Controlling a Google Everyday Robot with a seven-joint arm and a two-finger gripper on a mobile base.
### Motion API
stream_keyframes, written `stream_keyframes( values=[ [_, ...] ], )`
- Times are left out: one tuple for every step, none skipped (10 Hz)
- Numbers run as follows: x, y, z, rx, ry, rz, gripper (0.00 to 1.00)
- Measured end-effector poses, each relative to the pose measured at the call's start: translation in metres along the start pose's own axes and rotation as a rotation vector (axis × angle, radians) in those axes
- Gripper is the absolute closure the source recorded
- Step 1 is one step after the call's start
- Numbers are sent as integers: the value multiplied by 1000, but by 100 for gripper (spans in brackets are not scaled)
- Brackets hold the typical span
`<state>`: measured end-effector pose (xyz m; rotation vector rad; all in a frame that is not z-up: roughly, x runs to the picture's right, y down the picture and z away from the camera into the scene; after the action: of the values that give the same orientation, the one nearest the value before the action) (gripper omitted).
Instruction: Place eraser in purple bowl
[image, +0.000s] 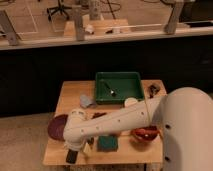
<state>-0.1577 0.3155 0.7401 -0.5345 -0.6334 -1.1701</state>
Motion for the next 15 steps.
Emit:
stream_keyframes(
  values=[
    [0,0,0,0,0,0,42],
    [0,0,0,-1,0,0,52],
    [0,-1,0,4,1,-1,63],
    [1,0,0,-17,5,0,73],
    [1,-1,0,-83,17,6,83],
    [1,-2,0,-171,24,14,87],
    [1,-5,0,-295,37,17,87],
    [1,-7,0,-406,45,25,81],
    [1,-6,1,-409,47,21,70],
    [3,-3,0,-407,48,27,65],
    [1,-6,0,-408,48,18,63],
    [1,-6,0,-404,46,21,67],
    [1,-7,0,-404,46,19,76],
    [2,-6,0,-400,42,23,86],
    [4,-1,-2,-367,12,38,93]
  ],
)
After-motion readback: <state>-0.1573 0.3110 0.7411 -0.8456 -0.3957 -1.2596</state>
